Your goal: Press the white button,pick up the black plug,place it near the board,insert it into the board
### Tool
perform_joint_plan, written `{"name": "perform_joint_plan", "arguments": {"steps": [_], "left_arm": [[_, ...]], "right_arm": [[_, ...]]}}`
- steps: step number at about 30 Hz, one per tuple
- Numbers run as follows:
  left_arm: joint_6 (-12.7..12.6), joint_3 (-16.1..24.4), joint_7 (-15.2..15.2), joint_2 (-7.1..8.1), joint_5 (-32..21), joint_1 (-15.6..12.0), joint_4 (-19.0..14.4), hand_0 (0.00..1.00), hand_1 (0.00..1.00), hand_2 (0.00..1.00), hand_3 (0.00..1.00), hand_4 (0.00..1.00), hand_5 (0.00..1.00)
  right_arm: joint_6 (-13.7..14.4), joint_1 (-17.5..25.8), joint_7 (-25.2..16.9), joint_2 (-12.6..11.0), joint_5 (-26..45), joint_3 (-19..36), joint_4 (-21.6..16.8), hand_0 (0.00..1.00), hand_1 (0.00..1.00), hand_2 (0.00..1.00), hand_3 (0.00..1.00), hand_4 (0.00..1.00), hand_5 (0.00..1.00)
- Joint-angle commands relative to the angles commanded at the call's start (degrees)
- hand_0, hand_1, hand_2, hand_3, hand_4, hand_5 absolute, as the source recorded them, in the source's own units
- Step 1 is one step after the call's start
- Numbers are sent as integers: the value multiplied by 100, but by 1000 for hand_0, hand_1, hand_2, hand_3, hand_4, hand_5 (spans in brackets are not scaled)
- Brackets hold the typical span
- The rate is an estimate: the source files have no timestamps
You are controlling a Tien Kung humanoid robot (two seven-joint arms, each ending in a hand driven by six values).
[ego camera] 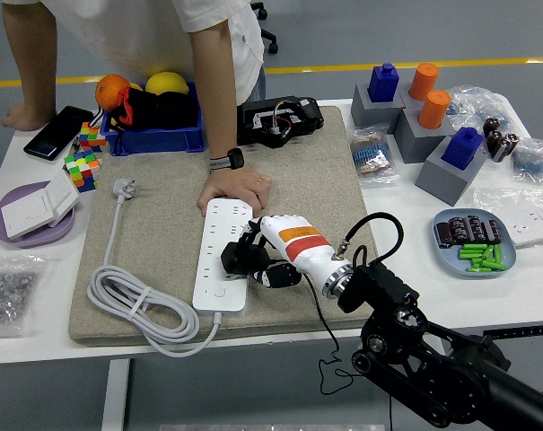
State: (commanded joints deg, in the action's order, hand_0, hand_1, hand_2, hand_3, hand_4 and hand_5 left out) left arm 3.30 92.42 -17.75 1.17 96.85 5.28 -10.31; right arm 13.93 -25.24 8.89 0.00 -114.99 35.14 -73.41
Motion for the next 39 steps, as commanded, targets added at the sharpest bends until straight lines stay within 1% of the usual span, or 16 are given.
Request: {"name": "perform_joint_plan", "arguments": {"steps": [11, 23, 39], "left_arm": [[1, 12, -2, -6, 11, -5, 0, 650, 638, 631, 672, 521, 95], [0, 22, 2, -7, 5, 5, 0, 650, 638, 631, 672, 517, 94], [-3, 51, 7, -10, 17, 2, 0, 649, 638, 631, 671, 513, 96]], "right_arm": [[-44, 44, 65, 0, -55, 1, -171, 398, 455, 493, 525, 821, 2], [-60, 59, 69, -19, -51, 19, -166, 394, 453, 493, 523, 822, 2], [-69, 68, 80, -12, -9, -45, -323, 386, 448, 493, 520, 830, 2]]}}
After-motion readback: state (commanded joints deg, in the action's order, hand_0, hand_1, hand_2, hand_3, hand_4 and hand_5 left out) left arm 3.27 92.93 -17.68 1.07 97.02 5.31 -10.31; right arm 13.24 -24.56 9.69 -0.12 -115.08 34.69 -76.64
